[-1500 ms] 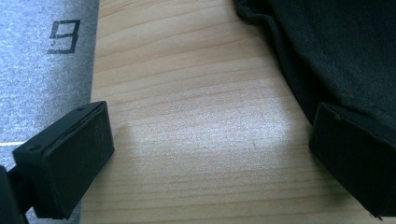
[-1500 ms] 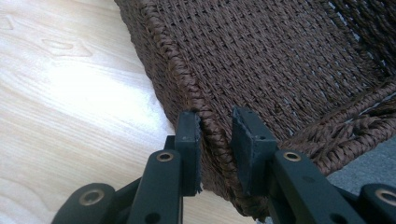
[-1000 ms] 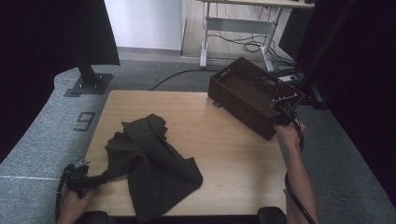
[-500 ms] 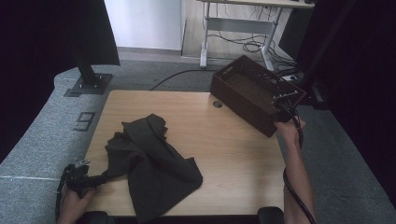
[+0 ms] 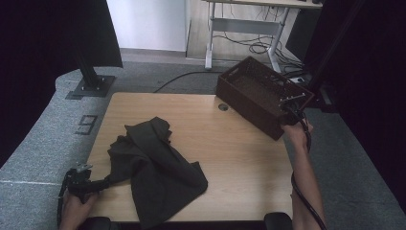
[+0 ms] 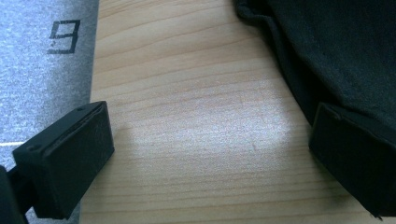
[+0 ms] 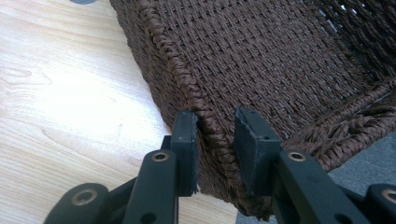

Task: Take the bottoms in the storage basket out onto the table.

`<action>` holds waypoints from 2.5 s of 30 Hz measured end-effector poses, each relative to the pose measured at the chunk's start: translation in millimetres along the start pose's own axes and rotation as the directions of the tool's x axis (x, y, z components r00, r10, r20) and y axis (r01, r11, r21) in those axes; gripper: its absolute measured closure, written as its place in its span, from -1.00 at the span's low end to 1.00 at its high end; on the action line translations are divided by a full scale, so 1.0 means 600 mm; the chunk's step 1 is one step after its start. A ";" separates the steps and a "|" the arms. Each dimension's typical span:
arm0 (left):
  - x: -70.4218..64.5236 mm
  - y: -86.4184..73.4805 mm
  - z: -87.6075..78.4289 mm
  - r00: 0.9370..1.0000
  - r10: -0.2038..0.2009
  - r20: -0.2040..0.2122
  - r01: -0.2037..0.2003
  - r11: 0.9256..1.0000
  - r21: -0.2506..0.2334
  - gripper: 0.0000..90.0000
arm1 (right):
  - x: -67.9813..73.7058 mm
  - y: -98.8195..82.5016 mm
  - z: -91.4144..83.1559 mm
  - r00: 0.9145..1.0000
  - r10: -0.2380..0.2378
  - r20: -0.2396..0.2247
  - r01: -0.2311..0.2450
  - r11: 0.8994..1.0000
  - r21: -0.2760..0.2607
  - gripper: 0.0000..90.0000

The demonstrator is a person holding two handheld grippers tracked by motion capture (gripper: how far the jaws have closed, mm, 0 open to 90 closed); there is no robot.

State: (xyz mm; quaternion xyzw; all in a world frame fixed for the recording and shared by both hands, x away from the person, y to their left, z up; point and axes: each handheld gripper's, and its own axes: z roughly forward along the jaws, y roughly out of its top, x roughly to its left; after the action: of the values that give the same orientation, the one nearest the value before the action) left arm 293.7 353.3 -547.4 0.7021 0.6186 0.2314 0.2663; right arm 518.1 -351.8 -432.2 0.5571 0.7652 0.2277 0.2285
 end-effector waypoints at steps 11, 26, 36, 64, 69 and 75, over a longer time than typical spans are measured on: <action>0.000 0.000 0.000 1.000 0.000 0.000 0.000 1.000 0.000 -1.00 | -0.008 -0.011 -0.008 0.998 0.013 -0.059 -0.017 0.998 -0.066 -0.18; 0.000 0.000 0.000 1.000 -0.002 -0.001 0.002 1.000 0.000 -1.00 | 0.024 -0.008 -0.051 0.996 -0.071 -0.061 0.062 0.988 -0.140 -0.71; 0.000 0.000 0.000 1.000 -0.001 -0.001 0.001 1.000 0.000 -1.00 | 0.055 -0.010 -0.098 0.986 -0.134 -0.100 0.111 0.971 -0.210 -0.79; -0.001 -0.001 -0.001 1.000 -0.008 -0.006 0.008 1.000 0.000 -1.00 | 0.150 -0.068 -0.148 0.942 -0.239 -0.237 0.165 0.941 -0.294 -0.89; -0.001 -0.001 -0.001 1.000 -0.007 -0.007 0.007 1.000 0.000 -1.00 | 0.166 -0.083 -0.147 0.936 -0.254 -0.242 0.177 0.937 -0.301 -0.90; -0.002 -0.001 -0.001 1.000 -0.011 -0.008 0.011 1.000 -0.001 -1.00 | 0.181 -0.104 -0.148 0.933 -0.258 -0.250 0.172 0.932 -0.320 -0.90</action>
State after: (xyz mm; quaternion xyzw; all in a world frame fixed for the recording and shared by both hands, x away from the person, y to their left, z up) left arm 293.0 352.1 -547.4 0.6977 0.6233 0.2330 0.2655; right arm 387.9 -273.1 -410.0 0.3901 0.8048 0.3904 0.2185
